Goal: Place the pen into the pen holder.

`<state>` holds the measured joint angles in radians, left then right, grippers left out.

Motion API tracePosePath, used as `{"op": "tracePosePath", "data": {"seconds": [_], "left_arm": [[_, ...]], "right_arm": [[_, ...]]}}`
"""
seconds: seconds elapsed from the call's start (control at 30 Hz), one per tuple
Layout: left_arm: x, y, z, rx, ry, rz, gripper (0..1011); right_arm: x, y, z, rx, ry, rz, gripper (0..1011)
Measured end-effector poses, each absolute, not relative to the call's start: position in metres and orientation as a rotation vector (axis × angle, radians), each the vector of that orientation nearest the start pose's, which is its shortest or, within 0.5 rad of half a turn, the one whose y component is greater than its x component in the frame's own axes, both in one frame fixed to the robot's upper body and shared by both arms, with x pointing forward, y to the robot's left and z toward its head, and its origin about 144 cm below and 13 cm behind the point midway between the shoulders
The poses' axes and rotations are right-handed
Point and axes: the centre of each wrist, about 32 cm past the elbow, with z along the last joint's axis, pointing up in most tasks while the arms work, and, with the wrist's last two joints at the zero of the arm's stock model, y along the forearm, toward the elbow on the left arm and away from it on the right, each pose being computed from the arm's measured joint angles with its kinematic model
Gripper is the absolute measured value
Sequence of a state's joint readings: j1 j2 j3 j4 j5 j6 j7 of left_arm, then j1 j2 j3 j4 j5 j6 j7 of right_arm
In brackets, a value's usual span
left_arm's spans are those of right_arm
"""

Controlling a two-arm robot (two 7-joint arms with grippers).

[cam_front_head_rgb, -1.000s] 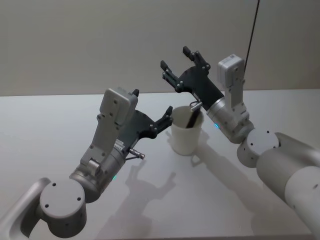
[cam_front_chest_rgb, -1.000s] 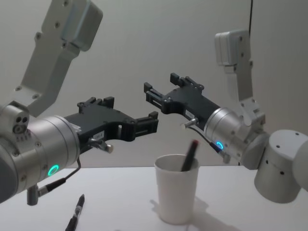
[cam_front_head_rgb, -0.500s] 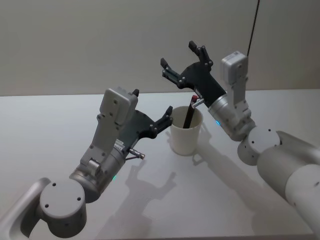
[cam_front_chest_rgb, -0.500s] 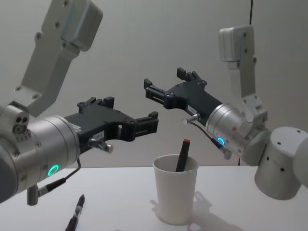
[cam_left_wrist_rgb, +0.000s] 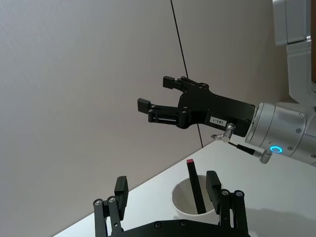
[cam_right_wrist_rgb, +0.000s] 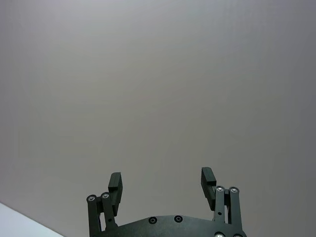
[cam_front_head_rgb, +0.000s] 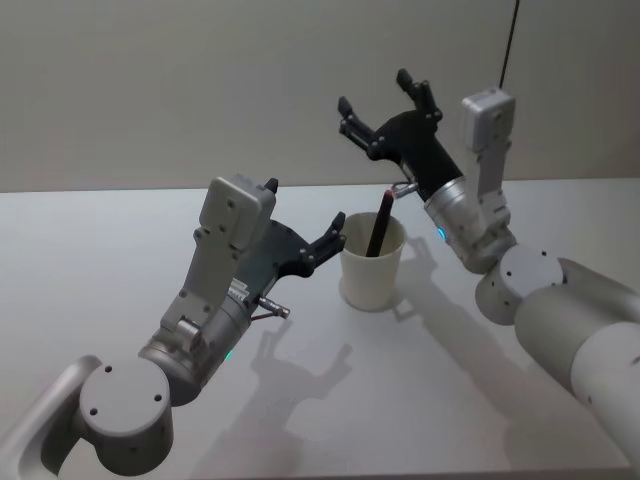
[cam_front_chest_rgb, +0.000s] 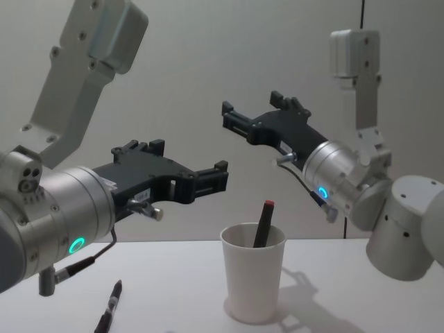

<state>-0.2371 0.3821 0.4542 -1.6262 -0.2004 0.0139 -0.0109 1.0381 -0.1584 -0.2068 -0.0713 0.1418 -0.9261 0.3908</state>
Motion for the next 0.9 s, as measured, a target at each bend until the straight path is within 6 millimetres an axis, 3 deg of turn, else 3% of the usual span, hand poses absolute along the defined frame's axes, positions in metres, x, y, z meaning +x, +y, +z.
{"op": "tracePosePath", "data": {"seconds": [0.9], "left_arm": [[0.492,0.198,1.204,0.061,-0.268,1.124,1004]], "right_arm": [[0.671,-0.133,1.185,0.349,-0.252,-1.170,1001]]}}
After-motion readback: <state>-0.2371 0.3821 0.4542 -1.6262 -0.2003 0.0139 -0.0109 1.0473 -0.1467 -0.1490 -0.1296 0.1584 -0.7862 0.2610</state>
